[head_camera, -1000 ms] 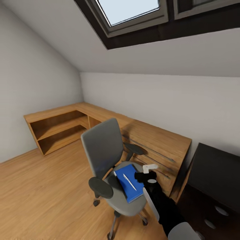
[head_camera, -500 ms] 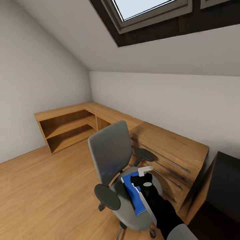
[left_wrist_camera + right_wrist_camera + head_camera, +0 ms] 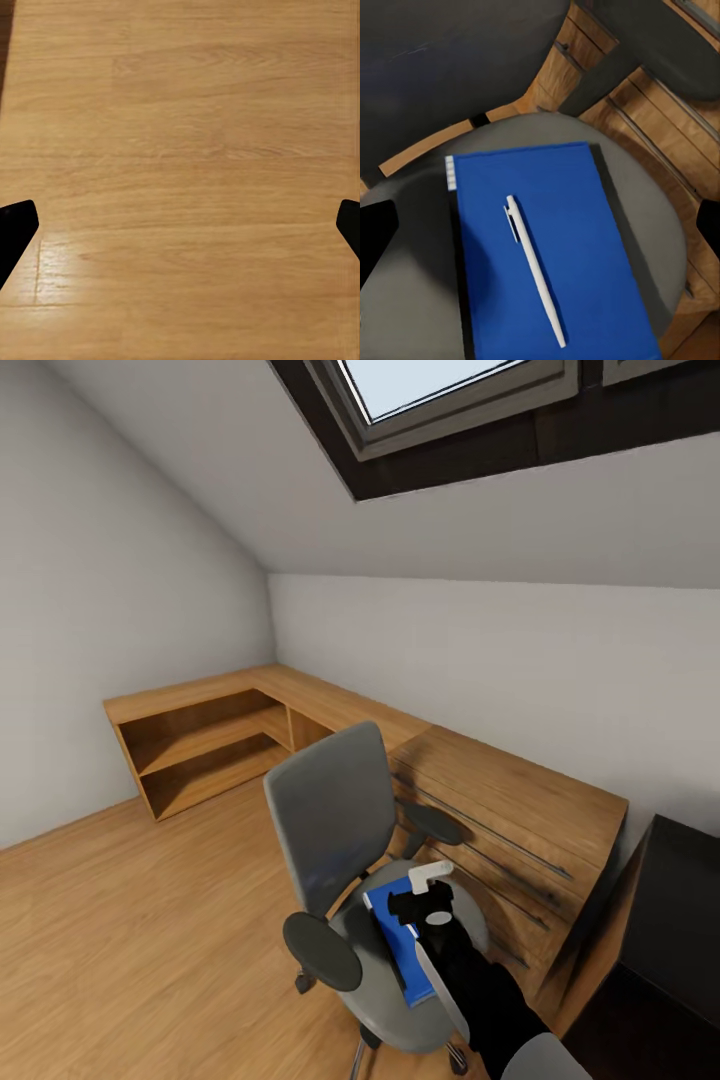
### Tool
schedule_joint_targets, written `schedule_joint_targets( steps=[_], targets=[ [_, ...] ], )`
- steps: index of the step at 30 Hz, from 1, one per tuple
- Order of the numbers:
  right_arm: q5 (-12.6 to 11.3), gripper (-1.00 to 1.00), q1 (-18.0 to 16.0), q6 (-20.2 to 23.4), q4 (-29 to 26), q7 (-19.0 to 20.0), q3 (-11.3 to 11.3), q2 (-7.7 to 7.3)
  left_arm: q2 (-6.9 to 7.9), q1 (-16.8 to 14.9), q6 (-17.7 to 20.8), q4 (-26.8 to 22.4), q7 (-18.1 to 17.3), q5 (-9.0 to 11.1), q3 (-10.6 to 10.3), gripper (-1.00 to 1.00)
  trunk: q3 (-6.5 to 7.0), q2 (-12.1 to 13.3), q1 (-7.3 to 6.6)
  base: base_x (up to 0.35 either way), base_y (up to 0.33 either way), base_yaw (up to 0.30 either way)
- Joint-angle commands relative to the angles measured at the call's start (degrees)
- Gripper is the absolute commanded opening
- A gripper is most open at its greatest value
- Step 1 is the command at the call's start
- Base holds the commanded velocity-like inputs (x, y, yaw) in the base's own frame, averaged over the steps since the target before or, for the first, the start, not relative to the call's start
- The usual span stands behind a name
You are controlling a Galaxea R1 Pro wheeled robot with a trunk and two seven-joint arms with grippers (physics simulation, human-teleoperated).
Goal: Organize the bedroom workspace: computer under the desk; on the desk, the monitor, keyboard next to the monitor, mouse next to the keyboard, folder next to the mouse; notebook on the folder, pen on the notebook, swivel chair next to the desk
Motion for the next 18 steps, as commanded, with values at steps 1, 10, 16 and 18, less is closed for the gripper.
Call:
schedule_joint_targets(
  steps=[1,10,16,18],
  targets=[
    [-0.3,1.00,0.0,-1.8,0.6,0.3,0.5,-0.14,0.09,0.0,-0.2,-0.7,0.2,0.5,-0.3,1.00,-0.06,0.0,0.00,0.000,0.000,0.000],
    [0.1,1.00,-1.2,-11.3,11.4,3.8,0.5,0.06,0.38,0.0,8.9,-14.6,0.6,0.5,0.2,1.00,-0.06,0.0,0.00,0.000,0.000,0.000],
    [-0.3,1.00,-10.4,-15.0,24.2,4.3,0.4,0.66,0.42,0.0,26.1,-27.7,1.8,0.7,3.4,1.00,-0.06,0.0,0.00,0.000,0.000,0.000],
    [-0.4,1.00,-12.7,-15.3,27.3,4.3,0.4,0.99,0.39,0.0,28.6,-30.8,2.2,0.7,4.0,1.00,-0.24,-0.4,0.22,0.000,0.000,0.000]
  ],
)
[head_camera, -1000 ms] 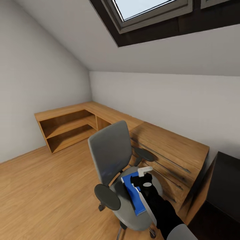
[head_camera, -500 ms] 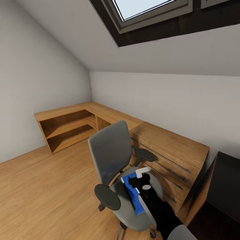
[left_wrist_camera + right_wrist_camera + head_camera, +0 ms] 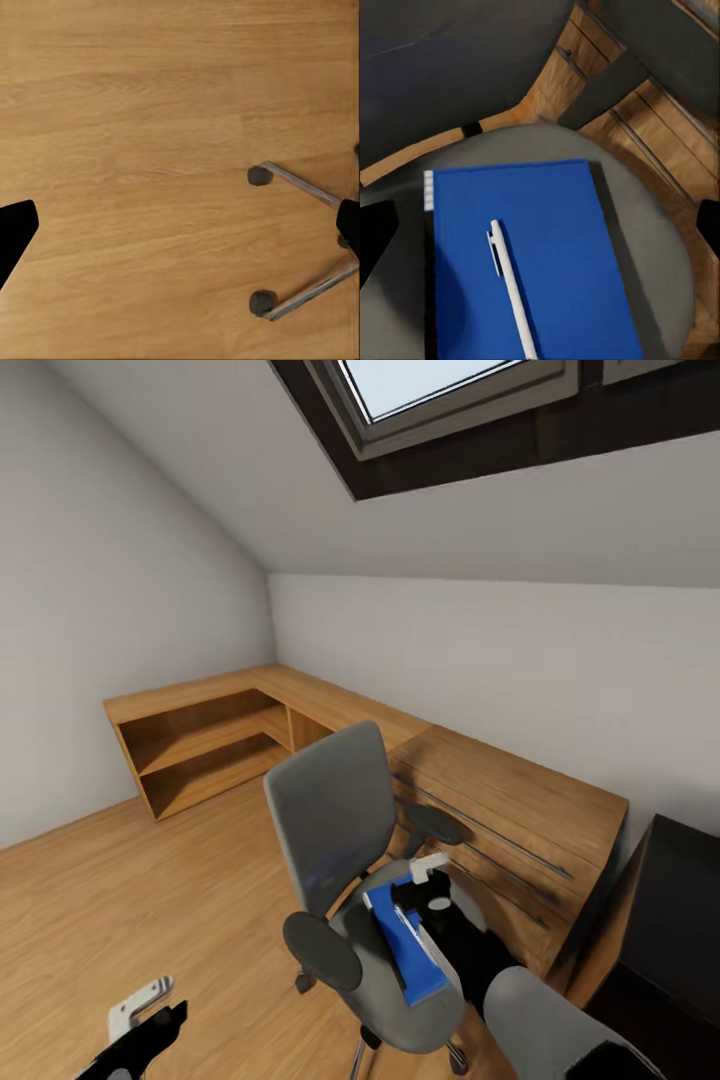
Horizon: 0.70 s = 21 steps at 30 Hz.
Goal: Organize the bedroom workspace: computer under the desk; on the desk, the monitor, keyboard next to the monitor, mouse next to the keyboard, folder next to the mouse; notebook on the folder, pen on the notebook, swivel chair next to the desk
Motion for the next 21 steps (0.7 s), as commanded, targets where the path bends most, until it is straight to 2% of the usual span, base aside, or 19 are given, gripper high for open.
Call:
schedule_joint_targets(
  steps=[1,2,3,6,7,10,14,16,18,19,20,21],
  targets=[
    [-0.4,1.00,-1.2,0.3,1.3,-0.4,0.5,0.13,0.01,0.0,1.2,-1.7,0.6,0.5,0.2,1.00,-0.25,-0.5,0.23,0.000,0.000,0.000],
    [-0.9,1.00,-5.7,0.0,6.0,-0.3,0.3,0.72,-0.04,0.0,3.9,-9.6,2.4,0.8,0.8,1.00,-0.43,-0.9,0.45,0.000,0.000,0.000],
    [-1.5,1.00,-6.7,-0.1,6.9,-0.3,0.2,0.80,-0.07,0.0,4.5,-12.1,3.7,1.0,0.9,1.00,-0.61,-1.3,0.67,0.000,0.000,0.000],
    [-3.3,1.00,-7.6,-0.2,7.7,-0.3,-0.1,0.81,-0.32,0.0,5.8,-14.8,6.3,1.3,1.0,1.00,-1.15,-2.5,1.33,0.000,0.000,0.000],
    [-4.7,1.00,-7.9,-0.2,8.1,-0.3,-0.2,0.77,-0.70,0.0,7.1,-15.9,8.2,1.6,1.1,1.00,-1.33,-2.9,1.55,0.000,0.000,0.000],
    [-7.1,1.00,-8.3,-0.2,8.6,-0.3,-0.3,0.74,-1.87,-0.8,10.6,-17.0,10.9,2.6,1.1,1.00,-1.87,-4.1,2.20,0.000,0.000,0.000],
    [-8.3,1.00,-8.4,0.0,9.0,-0.2,-0.4,0.75,-2.74,-4.0,13.9,-17.5,12.4,4.5,1.1,1.00,-2.59,-5.7,3.08,0.000,0.000,0.000],
    [-8.7,1.00,-8.5,0.1,10.4,-0.1,-0.3,0.78,-2.92,-5.8,15.1,-17.6,12.7,6.7,1.2,1.00,-2.95,-6.5,3.52,0.000,0.000,0.000],
    [-8.8,1.00,-8.5,0.2,11.4,-0.1,-0.3,0.82,-2.93,-6.3,15.5,-17.7,12.8,8.3,1.4,1.00,-3.31,-7.3,3.96,0.000,0.000,0.000],
    [-8.9,1.00,-8.5,0.2,12.3,0.0,-0.3,0.83,-2.92,-6.5,15.7,-17.6,12.8,10.0,1.4,1.00,-3.48,-7.7,4.18,0.000,0.000,0.000],
    [-8.9,1.00,-8.5,0.2,12.6,0.0,-0.3,0.83,-2.96,-6.6,15.8,-17.4,12.8,10.7,1.3,1.00,-3.66,-8.1,4.40,0.000,0.000,0.000],
    [-9.0,1.00,-8.5,0.2,13.1,0.3,-0.3,0.81,-3.00,-6.8,15.9,-17.1,12.8,11.4,0.4,1.00,-3.84,-8.5,4.62,0.000,0.000,0.000]
  ],
)
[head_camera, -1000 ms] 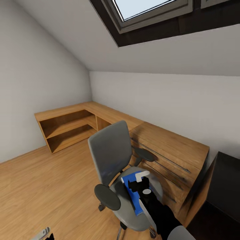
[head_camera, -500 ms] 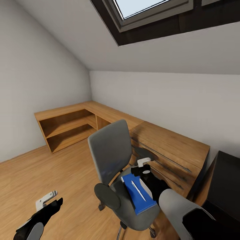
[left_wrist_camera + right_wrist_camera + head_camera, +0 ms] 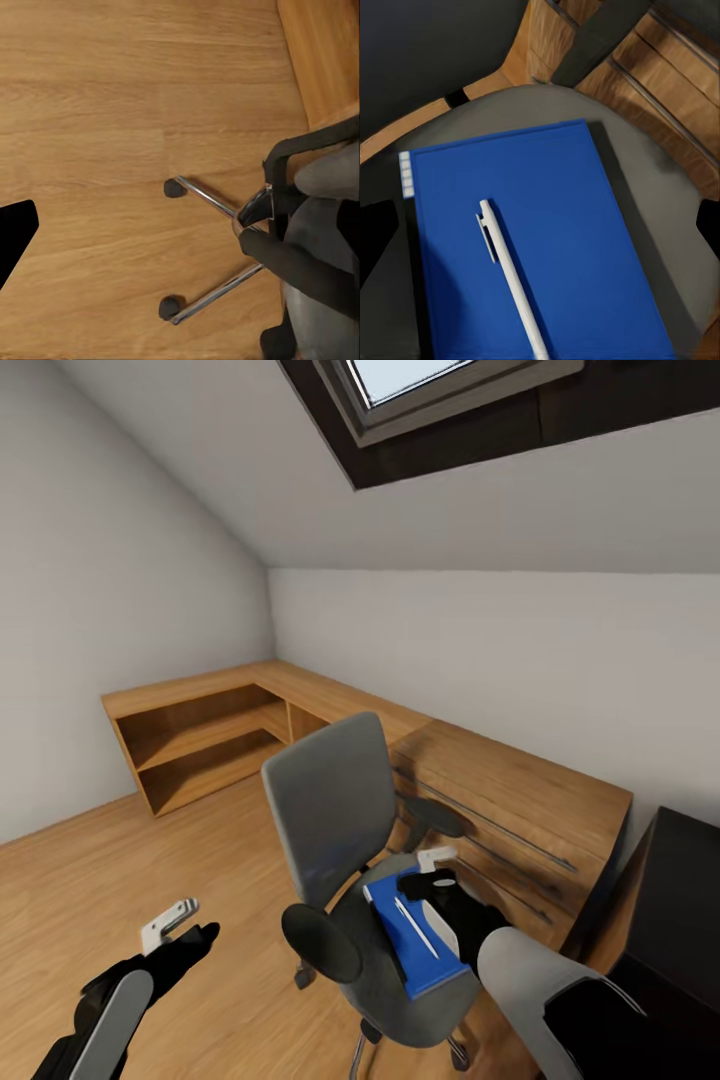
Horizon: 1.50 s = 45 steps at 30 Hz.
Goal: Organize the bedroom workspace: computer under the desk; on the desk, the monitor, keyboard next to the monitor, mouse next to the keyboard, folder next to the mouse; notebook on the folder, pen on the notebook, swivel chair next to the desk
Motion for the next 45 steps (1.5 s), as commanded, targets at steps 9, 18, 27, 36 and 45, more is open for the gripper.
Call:
schedule_joint_targets(
  steps=[9,18,27,36,45],
  targets=[
    [-0.4,1.00,0.0,5.2,0.5,8.3,0.4,-0.70,0.47,-0.3,0.1,0.3,0.4,-2.3,-3.0,1.00,-1.32,-2.9,1.54,0.000,0.000,0.000],
    [-0.4,1.00,0.0,10.2,-1.6,19.3,0.3,-4.57,0.63,-0.3,-0.3,-1.2,0.5,-3.0,-2.9,1.00,-1.86,-4.1,2.20,0.000,0.000,0.000],
    [-0.6,1.00,0.0,10.8,-3.1,21.0,0.0,-6.85,0.65,-0.3,-0.3,-1.2,0.6,-3.0,-2.8,1.00,-3.48,-7.7,4.18,0.000,0.000,0.000],
    [-0.7,1.00,0.0,10.6,-3.4,21.3,-0.4,-7.84,0.71,-0.3,-0.3,-1.1,0.7,-3.0,-2.0,1.00,-5.09,-11.3,6.15,0.000,0.000,0.000],
    [-0.8,1.00,0.0,10.2,-4.6,21.6,-0.4,-7.77,0.65,-0.3,-0.3,-1.1,0.6,-3.1,1.0,1.00,-6.71,-14.9,8.13,0.000,0.000,0.000]
  ],
)
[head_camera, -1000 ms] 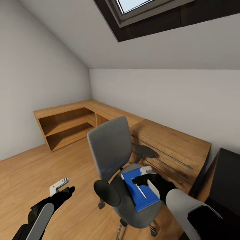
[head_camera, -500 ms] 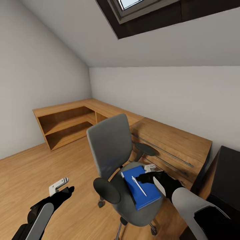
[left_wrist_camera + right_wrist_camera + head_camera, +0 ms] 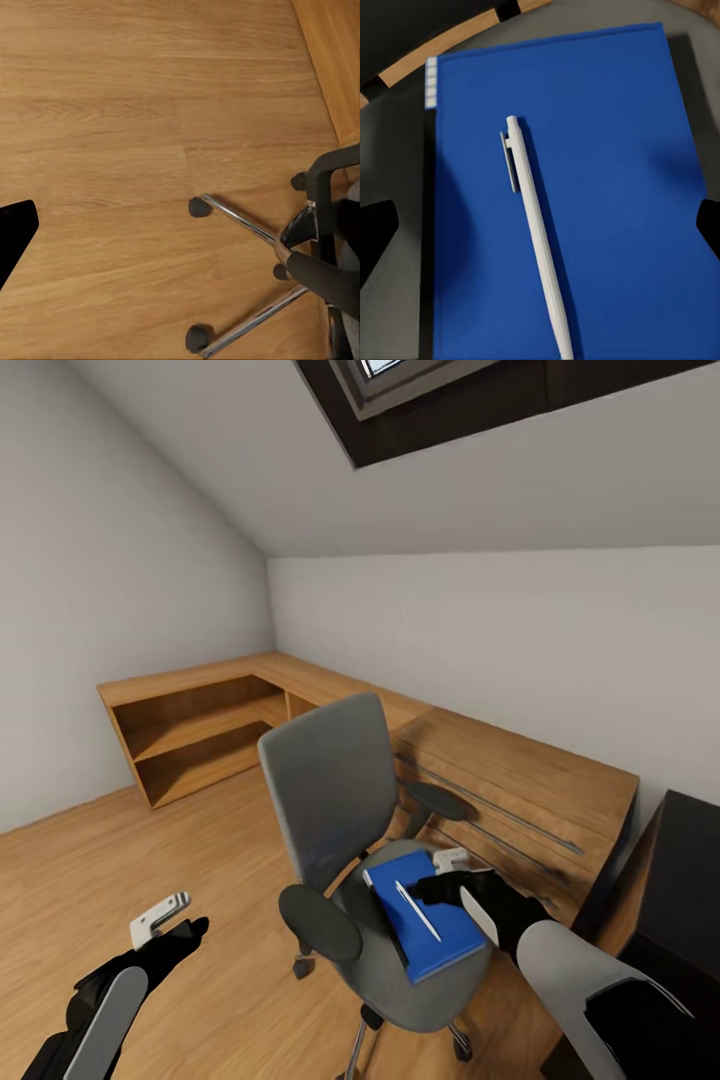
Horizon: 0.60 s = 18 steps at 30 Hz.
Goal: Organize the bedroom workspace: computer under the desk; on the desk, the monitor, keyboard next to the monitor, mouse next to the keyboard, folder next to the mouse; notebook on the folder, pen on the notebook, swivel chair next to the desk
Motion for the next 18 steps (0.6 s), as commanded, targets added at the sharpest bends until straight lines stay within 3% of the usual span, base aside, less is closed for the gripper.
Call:
schedule_joint_targets(
  steps=[1,18],
  targets=[
    [-0.6,1.00,0.0,0.3,-0.5,-0.1,0.3,-0.03,0.02,0.0,0.1,-0.1,0.5,0.6,0.0,1.00,-0.24,-0.4,0.22,0.000,0.000,0.000],
    [-0.6,1.00,0.0,0.3,-3.9,0.0,0.3,-0.12,0.03,0.0,0.1,-0.1,0.5,0.7,0.3,1.00,-3.29,-7.3,3.96,0.000,0.000,0.000]
  ],
)
